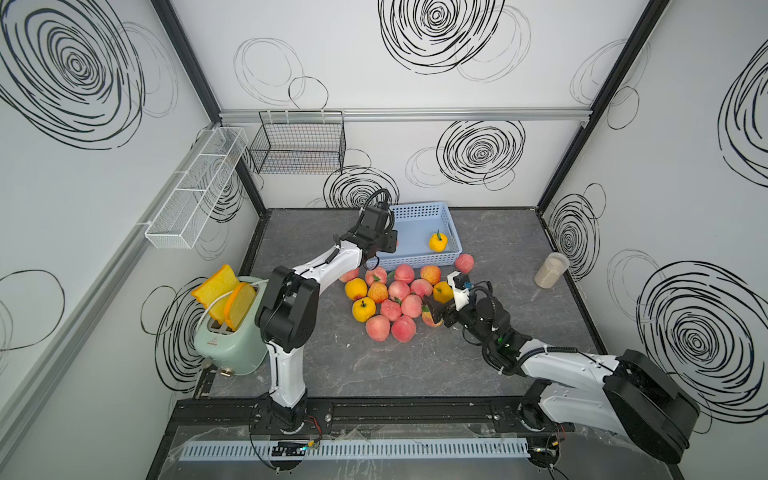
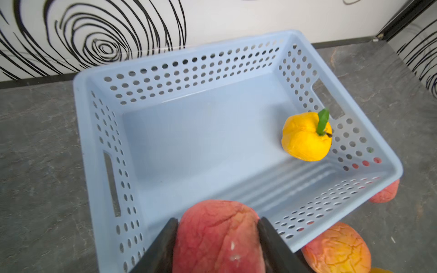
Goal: Put the peaches into the basket
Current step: Place the peach in the basket.
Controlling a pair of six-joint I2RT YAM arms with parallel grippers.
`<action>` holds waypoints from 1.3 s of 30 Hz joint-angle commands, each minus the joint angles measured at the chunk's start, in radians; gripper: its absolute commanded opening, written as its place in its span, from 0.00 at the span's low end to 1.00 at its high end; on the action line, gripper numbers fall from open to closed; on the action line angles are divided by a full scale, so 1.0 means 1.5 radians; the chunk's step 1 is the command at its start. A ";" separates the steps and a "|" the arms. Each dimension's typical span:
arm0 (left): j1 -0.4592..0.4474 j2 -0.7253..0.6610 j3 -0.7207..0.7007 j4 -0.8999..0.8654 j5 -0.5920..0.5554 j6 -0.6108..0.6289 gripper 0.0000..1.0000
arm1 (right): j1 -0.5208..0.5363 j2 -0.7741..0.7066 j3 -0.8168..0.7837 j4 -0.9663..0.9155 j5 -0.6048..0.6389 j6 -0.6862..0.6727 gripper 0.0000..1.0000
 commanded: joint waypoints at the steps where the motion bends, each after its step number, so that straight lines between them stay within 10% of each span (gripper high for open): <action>1: -0.003 0.019 0.027 0.027 0.003 0.014 0.51 | 0.004 -0.013 -0.006 0.026 0.009 0.002 0.93; 39: -0.009 0.182 0.140 -0.003 0.026 0.023 0.69 | 0.004 0.002 -0.011 0.037 0.037 0.004 0.93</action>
